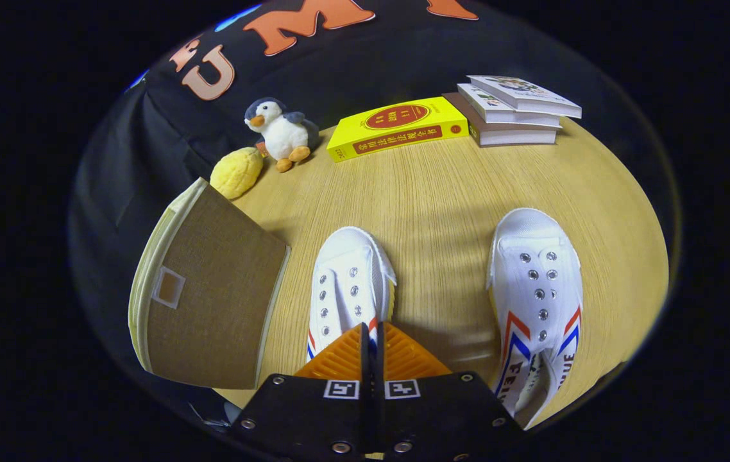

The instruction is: Open the storage box then place both shoes into the box .Put the left shoe in first, then the right shoe, with the right side of both shoes facing outward in a uniform manner.

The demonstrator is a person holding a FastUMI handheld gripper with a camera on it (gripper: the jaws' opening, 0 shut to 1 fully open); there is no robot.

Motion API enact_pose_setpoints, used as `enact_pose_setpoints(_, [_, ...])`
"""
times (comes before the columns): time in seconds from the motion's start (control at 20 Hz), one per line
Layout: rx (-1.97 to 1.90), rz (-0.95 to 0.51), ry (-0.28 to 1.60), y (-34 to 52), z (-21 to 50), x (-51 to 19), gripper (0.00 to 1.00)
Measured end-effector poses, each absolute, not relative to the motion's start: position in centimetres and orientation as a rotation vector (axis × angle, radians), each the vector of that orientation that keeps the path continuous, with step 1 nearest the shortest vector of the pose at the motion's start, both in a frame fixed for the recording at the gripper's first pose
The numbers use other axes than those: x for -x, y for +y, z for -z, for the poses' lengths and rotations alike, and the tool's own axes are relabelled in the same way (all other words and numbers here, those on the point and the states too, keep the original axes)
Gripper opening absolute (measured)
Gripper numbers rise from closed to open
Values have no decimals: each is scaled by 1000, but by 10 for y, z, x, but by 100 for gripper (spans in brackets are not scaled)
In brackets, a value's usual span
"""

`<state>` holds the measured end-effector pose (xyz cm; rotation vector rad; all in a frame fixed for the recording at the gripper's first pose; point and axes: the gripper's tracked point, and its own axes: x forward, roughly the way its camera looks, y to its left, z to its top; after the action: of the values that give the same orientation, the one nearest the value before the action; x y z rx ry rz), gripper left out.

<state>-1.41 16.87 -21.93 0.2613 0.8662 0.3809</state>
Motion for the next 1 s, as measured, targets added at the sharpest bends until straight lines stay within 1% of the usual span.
enact_pose_setpoints(0.4, [-278,-284,747,171,174,13,0])
enact_pose_setpoints(0.5, [-232,-279,792,174,188,23,0])
enact_pose_setpoints(0.6, [-146,-240,859,163,211,33,0])
enact_pose_setpoints(0.75, [-161,-234,906,161,221,41,1])
enact_pose_setpoints(0.9, [-191,-243,989,157,227,41,3])
enact_pose_setpoints(1.0, [-166,-245,1032,154,234,42,8])
